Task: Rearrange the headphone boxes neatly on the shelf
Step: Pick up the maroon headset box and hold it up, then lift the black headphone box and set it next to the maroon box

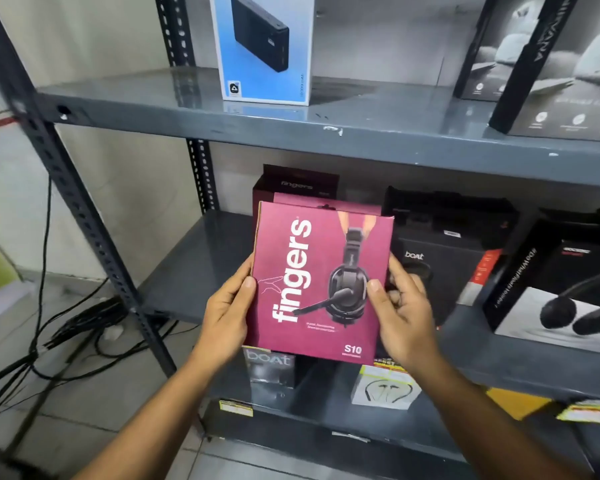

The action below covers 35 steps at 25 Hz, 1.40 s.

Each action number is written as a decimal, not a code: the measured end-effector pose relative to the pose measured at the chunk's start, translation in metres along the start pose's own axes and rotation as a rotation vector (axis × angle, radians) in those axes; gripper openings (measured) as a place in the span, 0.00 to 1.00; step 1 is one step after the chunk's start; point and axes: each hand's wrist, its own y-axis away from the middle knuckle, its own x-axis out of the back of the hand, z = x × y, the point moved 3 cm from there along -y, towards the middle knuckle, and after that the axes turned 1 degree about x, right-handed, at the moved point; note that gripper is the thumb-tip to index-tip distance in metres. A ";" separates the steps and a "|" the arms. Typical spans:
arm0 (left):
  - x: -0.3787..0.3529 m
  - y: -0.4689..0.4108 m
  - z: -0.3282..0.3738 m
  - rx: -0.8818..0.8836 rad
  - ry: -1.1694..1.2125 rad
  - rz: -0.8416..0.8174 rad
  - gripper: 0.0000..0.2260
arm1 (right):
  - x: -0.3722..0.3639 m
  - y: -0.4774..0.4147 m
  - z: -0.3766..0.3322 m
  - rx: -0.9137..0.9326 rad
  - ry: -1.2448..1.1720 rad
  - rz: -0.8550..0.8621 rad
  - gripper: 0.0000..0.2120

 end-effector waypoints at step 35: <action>-0.178 -0.062 -0.089 0.386 0.016 0.039 0.25 | 0.089 -0.041 0.111 -0.191 0.061 0.086 0.28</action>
